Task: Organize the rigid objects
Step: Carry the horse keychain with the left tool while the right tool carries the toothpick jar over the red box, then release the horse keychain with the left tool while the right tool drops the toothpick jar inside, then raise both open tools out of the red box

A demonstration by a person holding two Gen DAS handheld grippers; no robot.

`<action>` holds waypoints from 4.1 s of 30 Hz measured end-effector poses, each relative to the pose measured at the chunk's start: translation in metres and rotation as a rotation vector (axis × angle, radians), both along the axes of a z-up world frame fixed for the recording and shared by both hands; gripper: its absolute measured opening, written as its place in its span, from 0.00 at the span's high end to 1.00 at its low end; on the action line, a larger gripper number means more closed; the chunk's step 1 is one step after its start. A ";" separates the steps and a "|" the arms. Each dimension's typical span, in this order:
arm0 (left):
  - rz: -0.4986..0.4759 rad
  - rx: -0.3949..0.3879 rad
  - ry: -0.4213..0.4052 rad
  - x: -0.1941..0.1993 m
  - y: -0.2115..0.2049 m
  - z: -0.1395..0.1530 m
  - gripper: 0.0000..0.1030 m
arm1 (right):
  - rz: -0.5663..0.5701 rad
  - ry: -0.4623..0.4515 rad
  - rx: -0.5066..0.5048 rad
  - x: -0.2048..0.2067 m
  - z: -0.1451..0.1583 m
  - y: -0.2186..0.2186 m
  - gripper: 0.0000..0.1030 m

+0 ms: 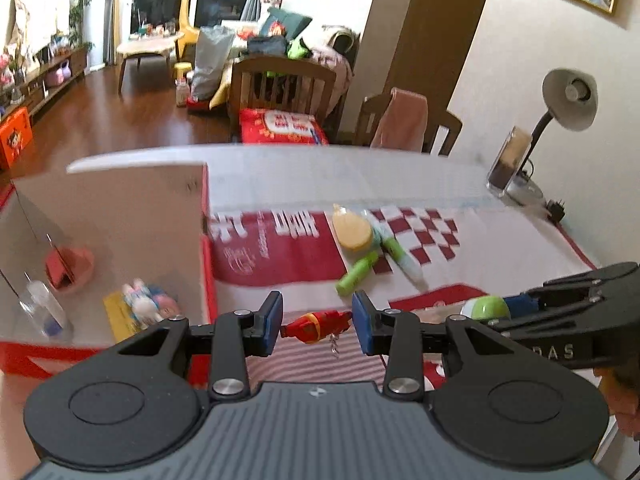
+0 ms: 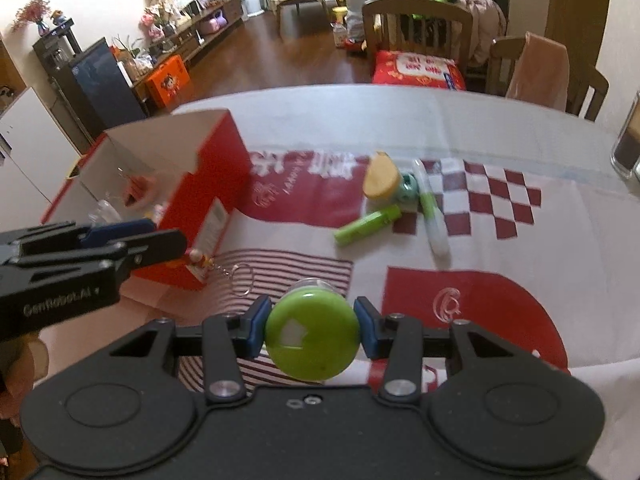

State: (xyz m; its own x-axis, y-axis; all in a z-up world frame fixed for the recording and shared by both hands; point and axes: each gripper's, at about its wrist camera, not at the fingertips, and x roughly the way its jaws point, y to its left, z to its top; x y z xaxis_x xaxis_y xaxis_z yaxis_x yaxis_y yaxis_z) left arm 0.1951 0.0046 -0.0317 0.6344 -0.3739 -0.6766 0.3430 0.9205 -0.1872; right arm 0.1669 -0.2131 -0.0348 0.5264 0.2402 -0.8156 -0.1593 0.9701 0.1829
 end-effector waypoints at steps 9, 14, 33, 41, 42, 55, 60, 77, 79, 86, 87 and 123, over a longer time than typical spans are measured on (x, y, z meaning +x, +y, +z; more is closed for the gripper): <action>0.009 -0.004 -0.057 0.020 0.040 0.032 0.64 | 0.022 -0.075 -0.002 0.013 0.035 0.046 0.57; 0.027 -0.004 -0.067 0.032 0.068 0.038 0.64 | 0.052 -0.099 -0.002 0.023 0.043 0.080 0.57; 0.163 0.041 -0.010 0.100 0.197 0.006 0.64 | 0.130 -0.093 -0.048 0.090 0.011 0.199 0.57; 0.165 0.025 0.046 0.131 0.215 -0.023 0.64 | 0.131 -0.060 -0.082 0.117 -0.024 0.229 0.57; 0.162 0.024 0.053 0.134 0.214 -0.028 0.64 | 0.131 -0.056 -0.087 0.119 -0.029 0.234 0.57; 0.120 0.059 0.135 0.146 0.207 -0.070 0.64 | 0.169 -0.027 -0.138 0.121 -0.060 0.253 0.57; 0.116 0.066 0.163 0.147 0.207 -0.076 0.64 | 0.181 -0.013 -0.138 0.119 -0.060 0.255 0.57; 0.111 0.090 0.148 0.129 0.205 -0.061 0.47 | 0.213 -0.022 -0.089 0.102 -0.042 0.245 0.41; 0.112 0.091 0.137 0.124 0.204 -0.057 0.46 | 0.211 -0.034 -0.075 0.098 -0.036 0.241 0.40; 0.122 0.101 0.094 0.105 0.202 -0.040 0.46 | 0.206 -0.080 -0.044 0.083 -0.016 0.229 0.38; 0.125 0.099 0.088 0.102 0.202 -0.037 0.45 | 0.205 -0.087 -0.039 0.081 -0.013 0.227 0.37; 0.067 0.025 -0.081 0.016 0.050 0.021 0.04 | 0.063 -0.305 0.032 -0.001 0.032 0.037 0.00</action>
